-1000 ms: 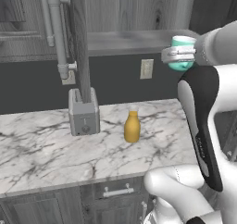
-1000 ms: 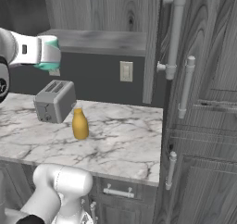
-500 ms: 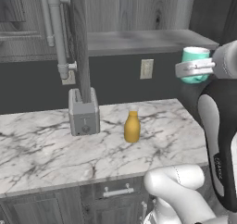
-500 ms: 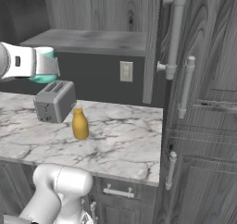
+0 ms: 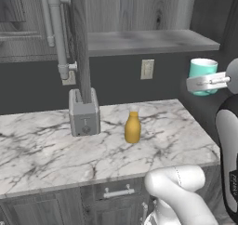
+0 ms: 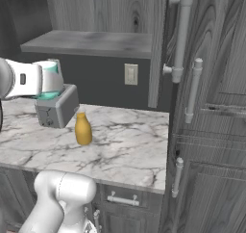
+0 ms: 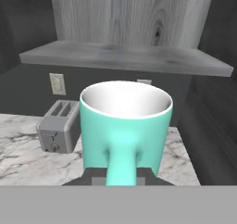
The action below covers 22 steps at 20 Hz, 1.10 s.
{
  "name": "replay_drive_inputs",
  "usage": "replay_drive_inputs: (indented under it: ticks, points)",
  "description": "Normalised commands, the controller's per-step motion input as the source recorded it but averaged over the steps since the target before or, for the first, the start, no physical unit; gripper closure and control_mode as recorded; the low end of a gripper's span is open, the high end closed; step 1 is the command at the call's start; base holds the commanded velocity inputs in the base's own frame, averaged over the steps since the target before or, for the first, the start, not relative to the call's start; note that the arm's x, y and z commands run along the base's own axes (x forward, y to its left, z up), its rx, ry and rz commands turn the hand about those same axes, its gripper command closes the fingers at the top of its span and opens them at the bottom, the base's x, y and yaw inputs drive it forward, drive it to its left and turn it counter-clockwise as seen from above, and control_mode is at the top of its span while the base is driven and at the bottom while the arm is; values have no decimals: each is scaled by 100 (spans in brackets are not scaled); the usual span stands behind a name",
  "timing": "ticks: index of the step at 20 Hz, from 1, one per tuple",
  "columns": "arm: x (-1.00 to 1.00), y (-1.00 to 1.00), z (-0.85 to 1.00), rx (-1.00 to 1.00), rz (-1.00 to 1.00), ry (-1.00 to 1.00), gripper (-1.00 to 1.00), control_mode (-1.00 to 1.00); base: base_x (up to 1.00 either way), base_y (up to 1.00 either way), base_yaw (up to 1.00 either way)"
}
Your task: There is a tray on the dining counter. Grab the cup, mug, and pitcher and place them on the tray. The pitcher may be placed next to the tray if it cannot fit the tray.
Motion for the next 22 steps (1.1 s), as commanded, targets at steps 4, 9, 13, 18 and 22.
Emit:
replay_drive_inputs:
  ticks: [4,9,13,18,22]
  points:
    - [-3,0,-8,0,0,2,100,-100,0,0,0]
    - [0,0,0,0,0,3,100,-100,0,0,0]
    - [0,0,0,0,0,0,100,100,0,0,0]
    - [0,0,0,0,0,0,100,100,-58,-6,1]
    - [0,0,0,0,0,0,100,100,-100,-4,17]
